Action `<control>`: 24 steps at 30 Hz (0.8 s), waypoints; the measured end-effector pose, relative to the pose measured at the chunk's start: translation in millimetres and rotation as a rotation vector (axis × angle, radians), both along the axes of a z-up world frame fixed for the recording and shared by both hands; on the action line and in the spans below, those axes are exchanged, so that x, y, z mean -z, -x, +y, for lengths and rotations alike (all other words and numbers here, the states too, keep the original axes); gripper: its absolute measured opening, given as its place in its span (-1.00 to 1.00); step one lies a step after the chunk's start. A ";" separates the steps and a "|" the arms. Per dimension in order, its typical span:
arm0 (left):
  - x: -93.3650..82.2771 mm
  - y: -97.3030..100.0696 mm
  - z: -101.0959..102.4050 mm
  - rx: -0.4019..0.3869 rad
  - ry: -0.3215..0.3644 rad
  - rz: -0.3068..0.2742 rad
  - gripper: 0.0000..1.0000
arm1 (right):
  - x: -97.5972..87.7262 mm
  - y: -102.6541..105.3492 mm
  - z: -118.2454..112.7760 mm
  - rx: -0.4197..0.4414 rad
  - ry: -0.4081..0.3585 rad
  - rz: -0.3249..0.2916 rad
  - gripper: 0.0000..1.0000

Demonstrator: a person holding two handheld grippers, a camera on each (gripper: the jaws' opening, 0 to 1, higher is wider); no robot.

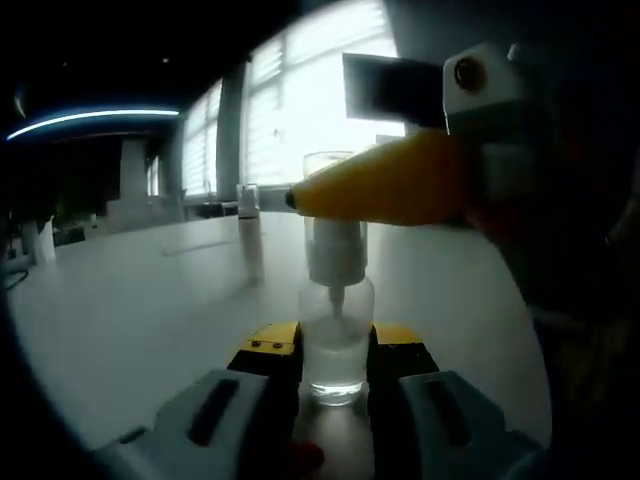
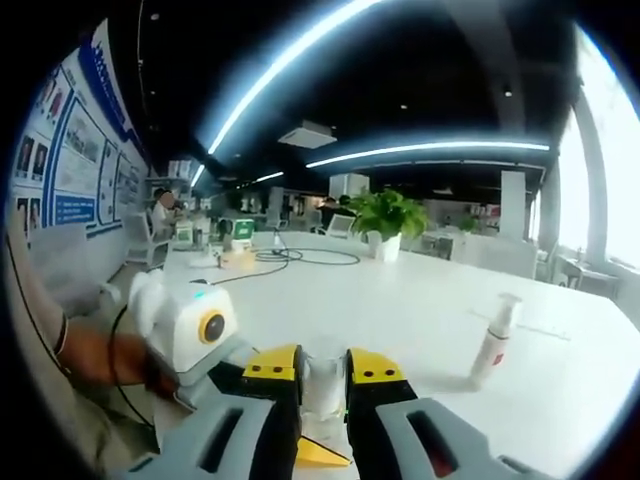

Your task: Clamp pump bottle remove cover press pump head put on cover

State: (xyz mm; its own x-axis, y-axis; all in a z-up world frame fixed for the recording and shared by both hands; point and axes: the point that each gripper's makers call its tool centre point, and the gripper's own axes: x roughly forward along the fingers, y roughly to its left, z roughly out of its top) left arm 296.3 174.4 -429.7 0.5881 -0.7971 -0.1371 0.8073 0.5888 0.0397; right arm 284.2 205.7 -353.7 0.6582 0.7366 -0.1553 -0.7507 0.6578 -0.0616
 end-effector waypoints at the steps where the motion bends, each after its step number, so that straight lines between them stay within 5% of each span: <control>1: 0.1 0.0 0.0 0.000 0.000 0.000 -0.68 | 0.0 -0.1 0.0 0.000 -0.002 0.004 -0.76; 20: -1.1 0.2 0.4 -0.004 0.011 0.003 -0.68 | -3.5 -0.1 -0.6 0.008 -0.038 0.000 -0.77; 22: 3.8 -0.2 -1.2 -0.007 0.009 0.035 -0.68 | -20.1 0.1 -0.3 0.005 -0.096 -0.069 -0.77; 24: 4.0 -3.7 -1.4 -0.007 -0.005 0.026 -0.69 | -21.6 0.8 -4.4 0.013 -0.076 -0.035 -0.77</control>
State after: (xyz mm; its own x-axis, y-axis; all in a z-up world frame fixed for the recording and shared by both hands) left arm 300.0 173.1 -433.7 0.5902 -0.7921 -0.1559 0.8037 0.5946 0.0219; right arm 283.4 201.3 -332.1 0.6716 0.7370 -0.0755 -0.7405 0.6710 -0.0370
